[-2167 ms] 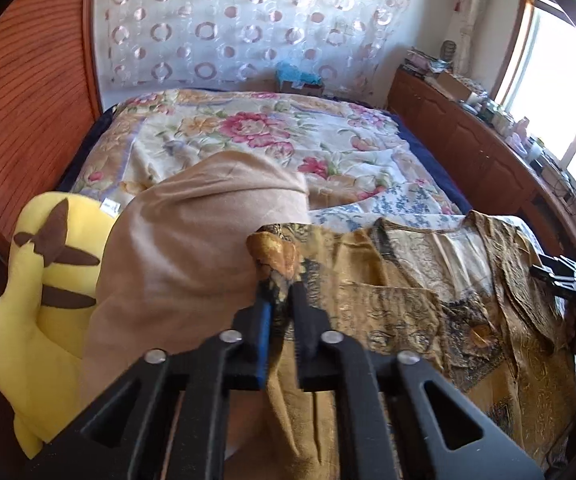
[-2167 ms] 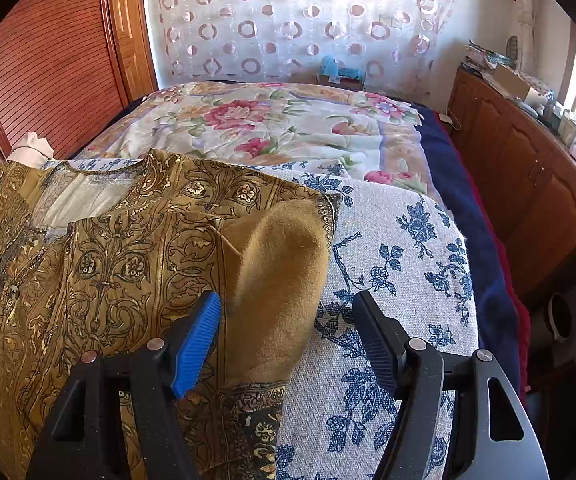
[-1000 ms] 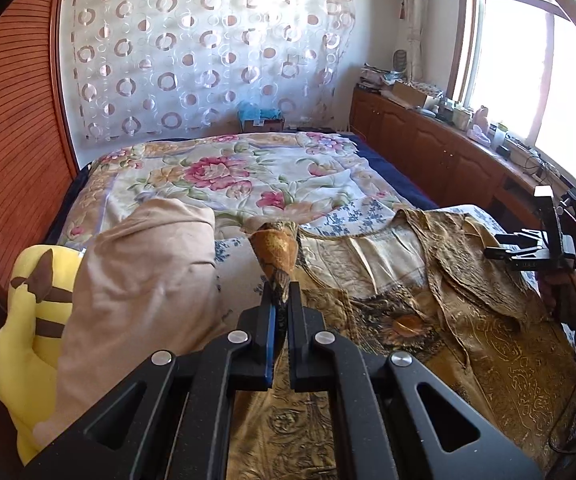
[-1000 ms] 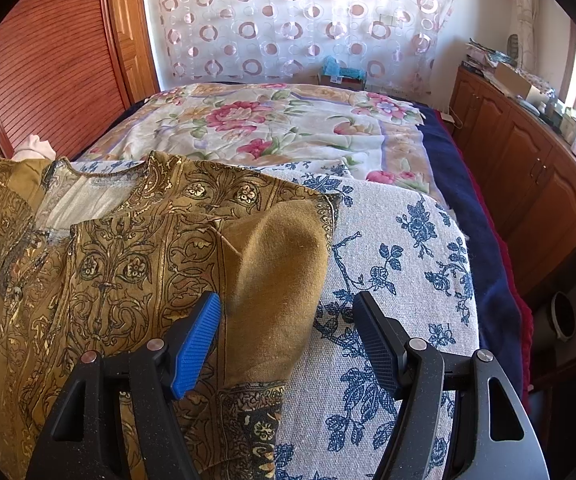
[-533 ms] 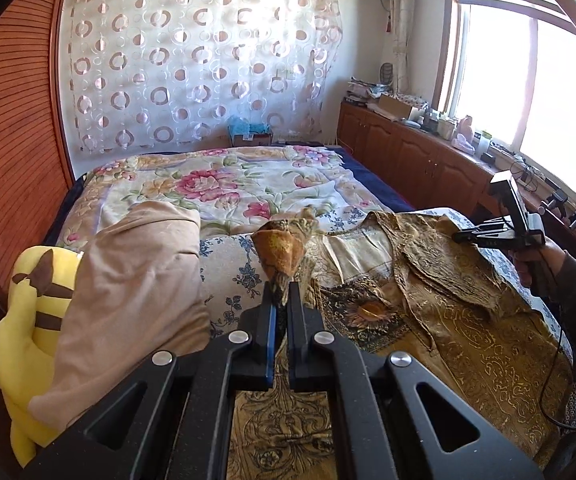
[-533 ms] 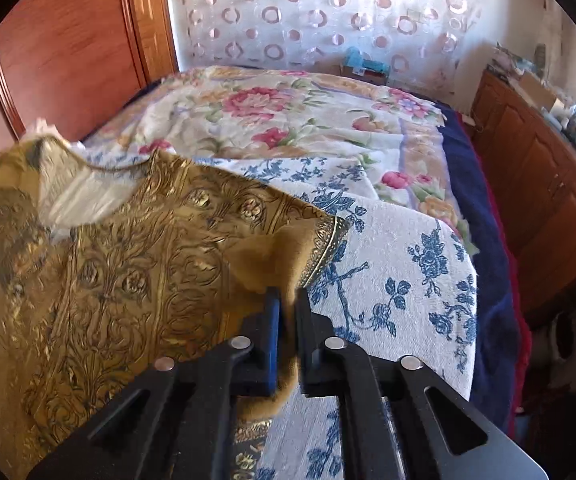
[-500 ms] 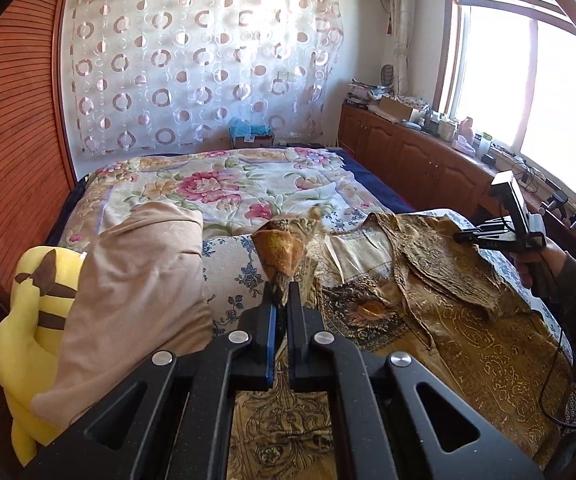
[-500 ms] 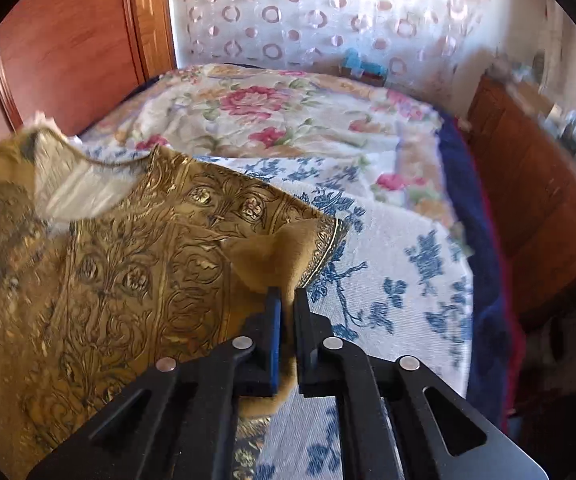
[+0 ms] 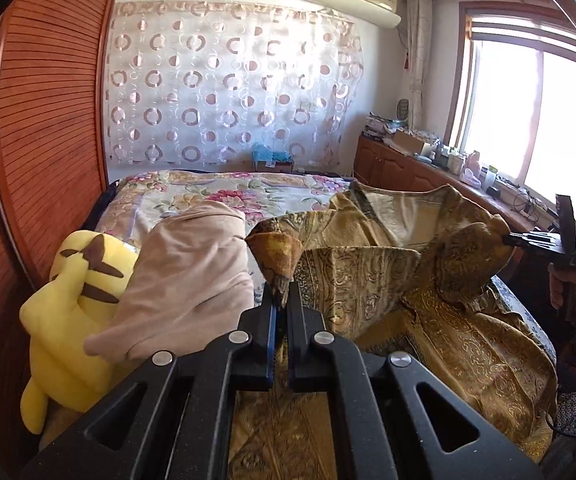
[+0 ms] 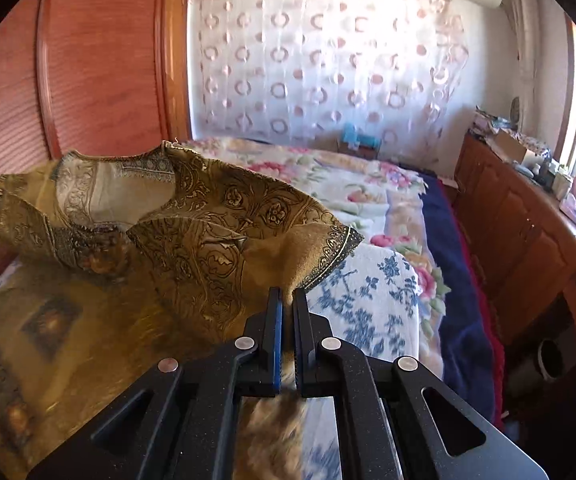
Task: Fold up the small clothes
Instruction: 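Lift the hem with both grippers and fold it toward the collar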
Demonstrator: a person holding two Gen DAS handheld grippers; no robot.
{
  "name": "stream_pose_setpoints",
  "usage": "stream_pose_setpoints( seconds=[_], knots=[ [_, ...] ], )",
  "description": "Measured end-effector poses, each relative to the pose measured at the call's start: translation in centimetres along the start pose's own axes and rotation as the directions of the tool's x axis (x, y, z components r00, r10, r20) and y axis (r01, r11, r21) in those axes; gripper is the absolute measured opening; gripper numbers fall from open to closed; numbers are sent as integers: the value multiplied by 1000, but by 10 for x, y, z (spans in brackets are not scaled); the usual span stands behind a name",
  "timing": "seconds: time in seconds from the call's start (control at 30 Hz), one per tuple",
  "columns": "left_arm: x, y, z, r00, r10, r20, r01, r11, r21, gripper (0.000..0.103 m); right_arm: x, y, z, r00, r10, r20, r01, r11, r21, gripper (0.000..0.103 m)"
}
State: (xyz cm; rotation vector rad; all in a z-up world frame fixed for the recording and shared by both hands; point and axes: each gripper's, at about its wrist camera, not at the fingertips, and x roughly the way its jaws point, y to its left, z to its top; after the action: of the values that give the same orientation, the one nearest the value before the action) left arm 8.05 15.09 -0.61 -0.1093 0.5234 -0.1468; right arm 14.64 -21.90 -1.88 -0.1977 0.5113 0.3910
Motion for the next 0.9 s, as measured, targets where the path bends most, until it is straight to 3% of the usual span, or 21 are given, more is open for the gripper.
stream_pose_setpoints(
  seconds=[0.2, 0.5, 0.73, 0.9],
  knots=[
    [-31, 0, -38, 1000, 19, 2, -19, 1000, -22, 5, -52, 4, -51, 999, 41, 14, -42, 999, 24, 4],
    [-48, 7, -91, 997, 19, -73, -25, 996, -87, 5, -89, -1, -125, 992, 89, -94, -84, 995, 53, 4],
    [-72, 6, -101, 997, 21, -70, -28, 995, -100, 5, -105, 11, -125, 987, 90, -132, -87, 996, 28, 4],
    [-70, -2, -107, 993, 16, -115, -22, 998, -55, 5, -119, 24, -129, 981, 110, -161, -112, 994, -4, 4]
  ],
)
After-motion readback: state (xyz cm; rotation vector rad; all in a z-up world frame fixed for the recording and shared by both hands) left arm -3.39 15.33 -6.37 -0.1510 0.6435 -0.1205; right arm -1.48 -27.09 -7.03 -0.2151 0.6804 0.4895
